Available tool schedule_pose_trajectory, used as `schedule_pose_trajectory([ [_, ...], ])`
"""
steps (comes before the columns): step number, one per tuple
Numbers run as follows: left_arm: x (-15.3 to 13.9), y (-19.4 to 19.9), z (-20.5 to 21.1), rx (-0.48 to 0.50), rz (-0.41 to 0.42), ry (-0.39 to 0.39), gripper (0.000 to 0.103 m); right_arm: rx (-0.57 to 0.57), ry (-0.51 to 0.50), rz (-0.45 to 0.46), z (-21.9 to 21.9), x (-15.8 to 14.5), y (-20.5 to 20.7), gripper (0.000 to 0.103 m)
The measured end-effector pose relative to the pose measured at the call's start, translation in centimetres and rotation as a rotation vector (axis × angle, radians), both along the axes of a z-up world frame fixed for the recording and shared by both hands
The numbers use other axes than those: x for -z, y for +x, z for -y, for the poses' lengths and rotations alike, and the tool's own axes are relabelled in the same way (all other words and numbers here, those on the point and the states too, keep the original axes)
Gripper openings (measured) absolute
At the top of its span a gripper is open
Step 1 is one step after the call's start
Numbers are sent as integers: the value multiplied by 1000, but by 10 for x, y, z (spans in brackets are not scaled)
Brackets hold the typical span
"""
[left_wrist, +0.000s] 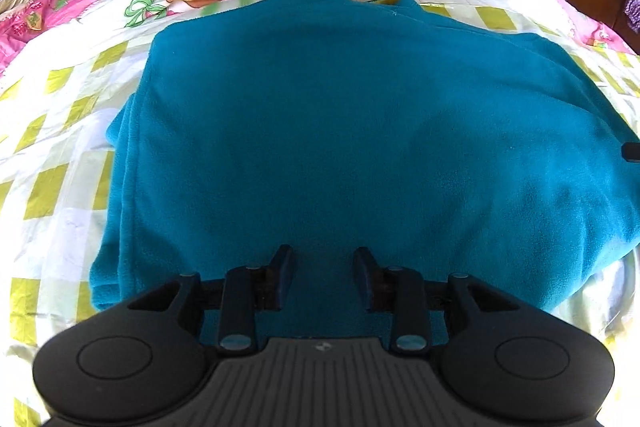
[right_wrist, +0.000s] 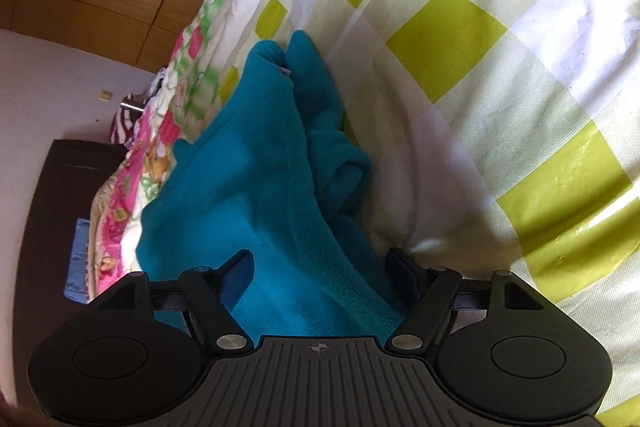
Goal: Fold small clothes
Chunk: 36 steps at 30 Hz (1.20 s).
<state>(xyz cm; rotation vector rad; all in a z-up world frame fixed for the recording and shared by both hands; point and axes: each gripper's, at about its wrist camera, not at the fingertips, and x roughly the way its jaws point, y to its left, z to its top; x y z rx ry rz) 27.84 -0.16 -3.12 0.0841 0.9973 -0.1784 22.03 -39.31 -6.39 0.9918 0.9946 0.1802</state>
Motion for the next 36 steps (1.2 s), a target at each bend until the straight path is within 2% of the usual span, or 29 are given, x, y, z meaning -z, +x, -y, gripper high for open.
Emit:
schedule_pose_trajectory([
  [2, 1, -3, 2, 8, 3, 9, 48, -34, 44, 10, 3, -1, -4, 71],
  [5, 2, -7, 5, 14, 10, 28, 48, -67, 23, -30, -2, 8, 4, 68],
  [8, 2, -9, 6, 11, 10, 29, 48, 1, 186, 35, -9, 20, 21, 68],
  [9, 2, -8, 6, 10, 10, 29, 48, 27, 201, 39, -13, 24, 27, 65],
  [10, 2, -7, 6, 9, 7, 30, 48, 47, 199, 33, -18, 31, 33, 62],
  [11, 1, -6, 7, 7, 4, 33, 48, 61, 180, 17, -21, 36, 38, 43],
  [12, -1, -7, 8, 1, 2, 35, 47, 68, 159, 2, -23, 36, 40, 29],
  [15, -17, -9, 11, -21, 38, 0, 47, 73, 140, 5, -18, 25, 31, 20],
  [17, -29, -13, 20, -1, 108, -12, 47, 84, 106, 17, -10, 14, 18, 19],
  [19, -28, -11, 34, 32, 132, -15, 47, 111, 42, 24, -5, 0, 5, 18],
  [22, -1, -3, 49, 52, 3, -81, 47, 153, -91, 19, 1, -20, -11, 18],
  [24, 3, -5, 58, 79, 7, -99, 47, 171, -168, 14, 5, -34, -17, 18],
  [27, -1, -8, 63, 109, 23, -116, 47, 135, -316, 69, -10, -70, -18, 18],
  [29, 1, -6, 56, 91, 0, -140, 48, 63, -458, 152, -37, -104, -12, 18],
  [32, -2, -9, 35, 52, -18, -202, 48, -102, -670, 301, -107, -154, 1, 18],
  [34, -9, -14, 14, 18, -10, -231, 48, -225, -804, 395, -159, -175, 9, 18],
  [36, -10, -18, -8, -12, 4, -243, 48, -333, -879, 469, -209, -183, 13, 18],
])
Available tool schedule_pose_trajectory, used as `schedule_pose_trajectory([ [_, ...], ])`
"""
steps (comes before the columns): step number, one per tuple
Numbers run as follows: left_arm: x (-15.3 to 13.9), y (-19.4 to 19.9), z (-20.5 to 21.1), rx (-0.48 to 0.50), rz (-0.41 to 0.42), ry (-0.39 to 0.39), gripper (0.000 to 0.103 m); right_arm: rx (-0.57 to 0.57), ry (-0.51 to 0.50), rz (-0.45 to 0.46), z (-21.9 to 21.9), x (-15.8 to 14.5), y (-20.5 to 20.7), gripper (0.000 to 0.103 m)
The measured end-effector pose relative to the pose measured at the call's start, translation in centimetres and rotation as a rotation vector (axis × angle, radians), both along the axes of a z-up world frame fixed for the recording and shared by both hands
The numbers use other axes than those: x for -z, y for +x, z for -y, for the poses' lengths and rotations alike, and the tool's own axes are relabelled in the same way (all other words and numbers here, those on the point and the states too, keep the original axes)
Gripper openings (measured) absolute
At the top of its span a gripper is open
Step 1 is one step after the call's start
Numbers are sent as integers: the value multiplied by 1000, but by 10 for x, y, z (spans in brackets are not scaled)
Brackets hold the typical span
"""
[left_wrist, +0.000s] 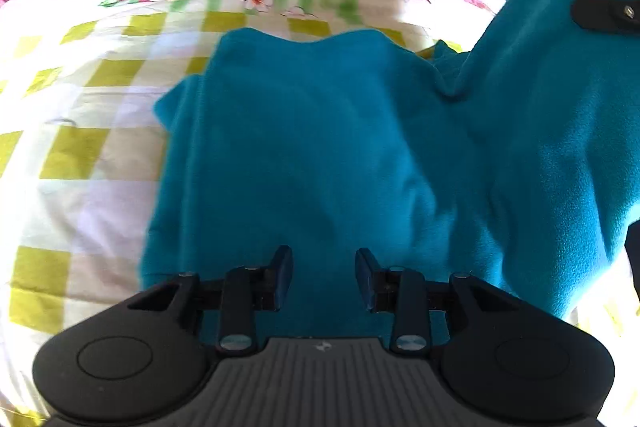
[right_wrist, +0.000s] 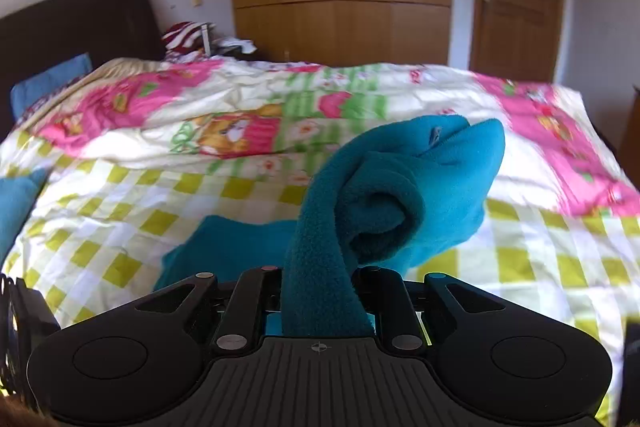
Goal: Fold small clothes
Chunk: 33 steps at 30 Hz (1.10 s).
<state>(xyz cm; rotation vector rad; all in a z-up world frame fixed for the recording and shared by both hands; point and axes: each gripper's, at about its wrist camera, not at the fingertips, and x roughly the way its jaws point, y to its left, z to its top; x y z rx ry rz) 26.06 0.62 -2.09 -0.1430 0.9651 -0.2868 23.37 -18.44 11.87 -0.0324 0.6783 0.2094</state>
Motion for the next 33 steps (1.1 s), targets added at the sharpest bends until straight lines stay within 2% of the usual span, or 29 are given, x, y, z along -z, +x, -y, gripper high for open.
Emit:
schedule_pose_trajectory([
  [2, 2, -5, -30, -41, -10, -39, 48, -114, -40, -6, -53, 4, 10, 18],
  [4, 5, -12, -55, -87, -18, -89, 48, -198, -76, -38, -105, 18, 16, 18],
  [6, 7, -19, -74, -98, -4, -105, 48, -264, -88, -88, -144, 39, 19, 17],
  [9, 13, -25, -93, -83, 10, -104, 48, -299, -156, -193, -193, 80, 23, 18],
  [11, 16, -30, -102, -59, 7, -124, 48, -293, -184, -262, -213, 99, 26, 24],
  [13, 19, -35, -107, -50, 0, -144, 48, -314, -226, -271, -219, 103, 15, 34],
  [15, 18, -40, -109, -49, -5, -160, 48, -371, -224, -269, -221, 98, 3, 51],
  [20, 8, -60, -125, -74, -28, -198, 48, -499, -205, -281, -223, 73, -15, 52],
  [23, -6, -74, -144, -110, -34, -197, 48, -560, -114, -311, -209, 53, -24, 51],
  [26, -22, -82, -167, -184, -13, -145, 48, -496, -27, -283, -190, 39, -20, 52],
  [28, -34, -83, -183, -241, 18, -131, 49, -436, -28, -252, -182, 40, -12, 52],
  [31, -50, -75, -201, -298, 76, -166, 49, -415, -89, -254, -185, 55, -6, 52],
  [33, -57, -59, -202, -282, 123, -201, 51, -430, -92, -287, -187, 64, -13, 52],
])
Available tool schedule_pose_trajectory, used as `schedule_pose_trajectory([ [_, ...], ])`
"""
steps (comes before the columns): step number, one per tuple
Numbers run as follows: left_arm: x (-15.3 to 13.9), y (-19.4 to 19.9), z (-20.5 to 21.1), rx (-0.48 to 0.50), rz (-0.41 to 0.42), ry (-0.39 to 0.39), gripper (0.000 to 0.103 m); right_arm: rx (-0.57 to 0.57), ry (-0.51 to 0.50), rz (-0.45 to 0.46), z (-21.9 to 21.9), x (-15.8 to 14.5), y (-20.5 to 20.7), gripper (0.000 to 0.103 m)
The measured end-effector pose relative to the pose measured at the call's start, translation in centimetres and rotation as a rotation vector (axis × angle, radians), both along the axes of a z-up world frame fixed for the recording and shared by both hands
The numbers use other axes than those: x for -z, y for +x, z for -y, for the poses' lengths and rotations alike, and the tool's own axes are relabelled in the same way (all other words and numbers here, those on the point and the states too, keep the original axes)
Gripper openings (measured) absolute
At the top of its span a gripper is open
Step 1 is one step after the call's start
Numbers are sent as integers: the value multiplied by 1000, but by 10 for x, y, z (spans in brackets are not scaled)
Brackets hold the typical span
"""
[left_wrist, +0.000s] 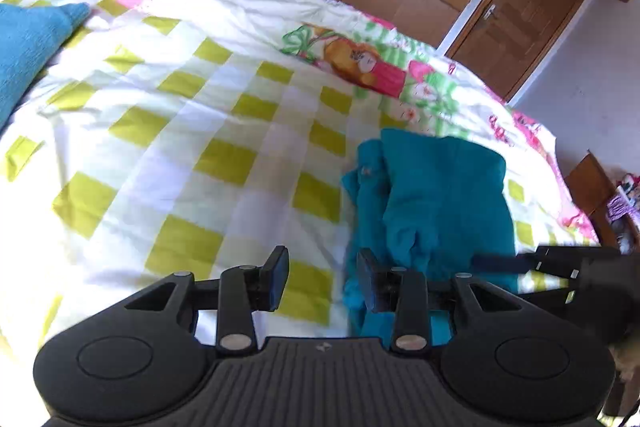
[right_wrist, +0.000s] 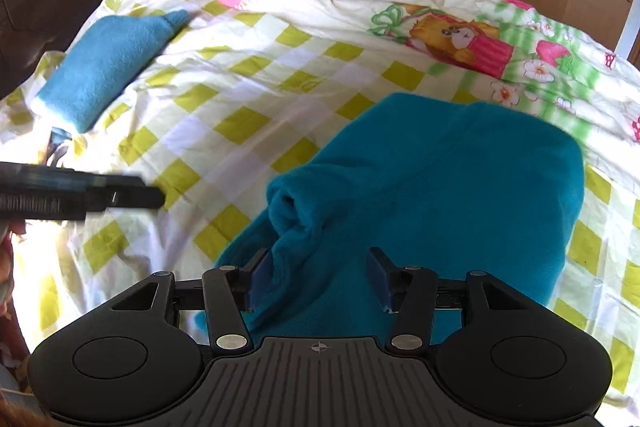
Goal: Fold small clothes
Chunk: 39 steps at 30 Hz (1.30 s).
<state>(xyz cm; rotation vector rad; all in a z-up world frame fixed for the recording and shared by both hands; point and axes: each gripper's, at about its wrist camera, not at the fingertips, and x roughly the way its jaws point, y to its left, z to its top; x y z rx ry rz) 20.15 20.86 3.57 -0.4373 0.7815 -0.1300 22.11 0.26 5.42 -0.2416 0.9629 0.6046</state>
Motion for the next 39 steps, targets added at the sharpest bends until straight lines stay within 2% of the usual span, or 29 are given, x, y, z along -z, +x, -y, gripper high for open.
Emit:
schedule_pose_trajectory([
  [3, 0, 36, 11, 56, 59, 0, 52, -27, 3, -52, -7, 14, -17, 51],
  [5, 7, 65, 19, 104, 41, -43, 53, -74, -57, -8, -20, 24, -30, 51],
  [7, 19, 92, 29, 141, -8, -81, 53, -98, -67, -1, -28, 28, -36, 51],
  [9, 28, 109, 44, 155, -54, -59, 53, -91, -70, -22, -34, 36, -39, 51],
  [10, 32, 114, 52, 158, -67, -35, 52, -86, -71, -33, -36, 39, -40, 47],
  [11, 33, 114, 58, 154, -63, -10, 52, -87, -74, -49, -38, 44, -41, 27],
  [12, 32, 113, 62, 151, -59, 13, 52, -96, -84, -69, -40, 50, -43, 18],
  [14, 30, 108, 65, 128, -61, 84, 43, -113, -108, -62, -44, 57, -48, 18],
  [15, 33, 108, 65, 111, -81, 120, 36, -132, -116, -49, -46, 59, -51, 17],
  [16, 39, 108, 63, 86, -103, 145, 33, -143, -120, -41, -46, 59, -52, 17],
  [18, 52, 107, 53, 22, -169, 163, 23, -153, -118, -45, -45, 62, -52, 17],
  [20, 68, 107, 45, -14, -233, 185, 23, -169, -122, -41, -45, 66, -52, 17],
  [22, 72, 102, 41, -34, -250, 172, 23, -168, -112, -48, -46, 66, -50, 17],
  [26, 39, 89, 35, -74, -140, 117, 24, -155, -84, -64, -42, 64, -45, 18],
  [28, 21, 91, 35, -67, -96, 107, 32, -126, -50, -77, -36, 59, -45, 21],
  [31, -7, 100, 53, 24, -19, 102, 38, -63, 3, -58, -17, 37, -55, 21],
  [34, -16, 109, 82, 164, -8, 54, 40, 53, 48, -32, 23, 12, -66, 21],
  [37, -10, 123, 115, 264, -16, 77, 41, 122, -11, 10, 68, 2, -72, 27],
  [39, -2, 135, 132, 308, -27, 98, 41, 73, -102, 54, 88, 9, -78, 42],
])
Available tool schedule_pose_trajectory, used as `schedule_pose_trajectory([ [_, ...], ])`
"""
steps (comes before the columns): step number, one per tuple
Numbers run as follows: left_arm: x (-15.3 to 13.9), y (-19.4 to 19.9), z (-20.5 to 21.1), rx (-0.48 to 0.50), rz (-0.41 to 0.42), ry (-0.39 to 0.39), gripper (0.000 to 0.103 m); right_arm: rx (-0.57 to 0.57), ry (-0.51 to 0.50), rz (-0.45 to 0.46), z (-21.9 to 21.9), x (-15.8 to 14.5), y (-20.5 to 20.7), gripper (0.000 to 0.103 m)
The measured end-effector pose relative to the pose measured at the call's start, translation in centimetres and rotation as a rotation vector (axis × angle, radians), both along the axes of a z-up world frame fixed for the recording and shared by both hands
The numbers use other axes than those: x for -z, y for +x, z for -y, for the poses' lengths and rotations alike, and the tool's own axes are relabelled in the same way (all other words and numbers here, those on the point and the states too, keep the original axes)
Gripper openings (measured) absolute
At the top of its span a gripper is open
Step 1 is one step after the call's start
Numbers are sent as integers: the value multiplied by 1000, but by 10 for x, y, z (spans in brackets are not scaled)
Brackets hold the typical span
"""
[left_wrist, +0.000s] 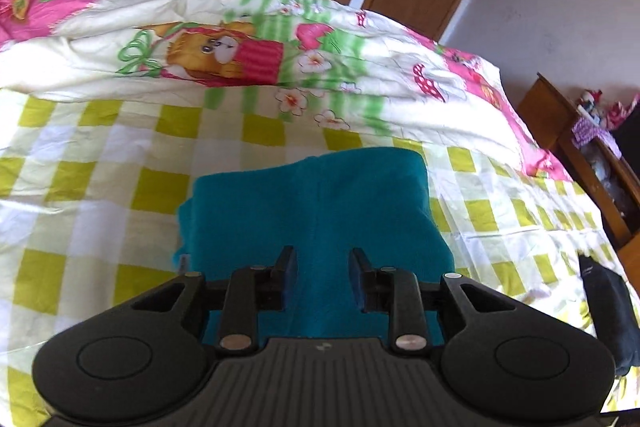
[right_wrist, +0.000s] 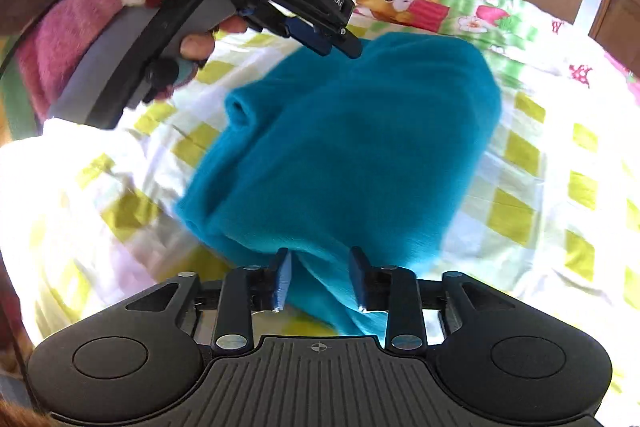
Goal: Fold small clothes
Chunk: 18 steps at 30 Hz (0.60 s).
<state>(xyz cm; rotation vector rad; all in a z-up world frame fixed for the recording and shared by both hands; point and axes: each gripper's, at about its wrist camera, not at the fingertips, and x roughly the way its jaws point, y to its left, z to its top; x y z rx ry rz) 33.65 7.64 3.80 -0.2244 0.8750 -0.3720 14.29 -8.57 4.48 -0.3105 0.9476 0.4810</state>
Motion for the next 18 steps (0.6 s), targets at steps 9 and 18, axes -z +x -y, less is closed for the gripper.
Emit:
schedule_pose_trajectory([
  [9, 26, 43, 63, 125, 3, 51, 41, -152, -141, 47, 9, 64, 7, 20],
  [18, 61, 50, 60, 11, -15, 157, 41, 6, -34, -230, 18, 60, -38, 0],
])
